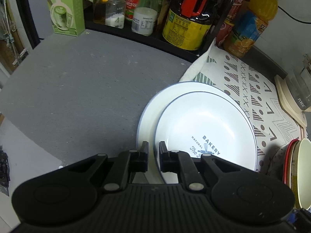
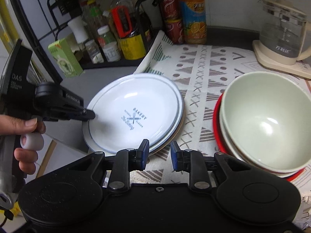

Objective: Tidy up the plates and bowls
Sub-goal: 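Lower the 'BAKERY' plate onto the plate stack and open both grippers, then move both grippers toward the green-and-red bowl stack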

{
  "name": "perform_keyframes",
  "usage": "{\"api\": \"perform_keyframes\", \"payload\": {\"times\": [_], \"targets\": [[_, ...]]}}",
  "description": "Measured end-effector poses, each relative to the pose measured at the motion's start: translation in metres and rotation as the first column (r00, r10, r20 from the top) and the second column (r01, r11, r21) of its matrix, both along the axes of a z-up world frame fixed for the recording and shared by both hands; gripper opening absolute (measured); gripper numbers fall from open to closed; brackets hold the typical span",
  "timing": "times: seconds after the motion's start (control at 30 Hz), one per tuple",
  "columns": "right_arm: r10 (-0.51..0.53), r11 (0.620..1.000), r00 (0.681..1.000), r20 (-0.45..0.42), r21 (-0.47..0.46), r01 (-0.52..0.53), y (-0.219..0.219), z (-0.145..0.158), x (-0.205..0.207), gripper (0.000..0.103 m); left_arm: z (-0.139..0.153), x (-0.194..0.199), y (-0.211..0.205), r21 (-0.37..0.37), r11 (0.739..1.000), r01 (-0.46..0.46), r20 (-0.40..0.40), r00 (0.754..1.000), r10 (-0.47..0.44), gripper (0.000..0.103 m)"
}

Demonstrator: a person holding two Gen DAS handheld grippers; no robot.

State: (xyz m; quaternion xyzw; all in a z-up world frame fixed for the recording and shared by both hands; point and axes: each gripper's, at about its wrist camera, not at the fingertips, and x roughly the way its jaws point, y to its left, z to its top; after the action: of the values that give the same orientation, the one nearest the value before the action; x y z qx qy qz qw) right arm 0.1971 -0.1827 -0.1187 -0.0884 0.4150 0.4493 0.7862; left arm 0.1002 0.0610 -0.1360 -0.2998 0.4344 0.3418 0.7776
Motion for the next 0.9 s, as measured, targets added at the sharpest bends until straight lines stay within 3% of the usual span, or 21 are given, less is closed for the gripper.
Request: {"api": "perform_keyframes", "payload": {"times": [0.2,0.3,0.43,0.57,0.8,0.9], "targets": [[-0.069,0.995,0.998,0.003,0.066,0.069,-0.019,0.021,0.012,0.026,0.024,-0.003,-0.009,0.016,1.0,0.02,0.023,1.0,-0.021,0.015],[-0.107,0.99,0.994,-0.002,0.088,0.107,-0.029,0.027,0.021,0.031,0.034,0.0,-0.018,0.017,0.999,0.045,0.03,0.999,-0.045,0.022],[-0.16,0.981,0.987,-0.003,0.112,0.159,-0.042,0.032,0.031,0.047,0.045,0.006,-0.032,0.032,0.996,0.078,0.047,0.996,-0.079,0.052],[-0.209,0.97,0.978,-0.017,0.126,0.209,-0.055,0.033,0.039,0.052,0.056,0.015,-0.046,0.044,0.992,0.116,0.066,0.991,-0.119,0.067],[-0.294,0.946,0.956,-0.01,0.137,0.292,-0.079,0.032,0.049,0.074,0.064,0.033,-0.068,0.046,0.983,0.179,0.093,0.979,-0.182,0.072],[-0.328,0.936,0.945,-0.012,0.13,0.327,-0.09,0.029,0.054,0.075,0.065,0.042,-0.078,0.054,0.977,0.207,0.105,0.972,-0.211,0.077]]}}
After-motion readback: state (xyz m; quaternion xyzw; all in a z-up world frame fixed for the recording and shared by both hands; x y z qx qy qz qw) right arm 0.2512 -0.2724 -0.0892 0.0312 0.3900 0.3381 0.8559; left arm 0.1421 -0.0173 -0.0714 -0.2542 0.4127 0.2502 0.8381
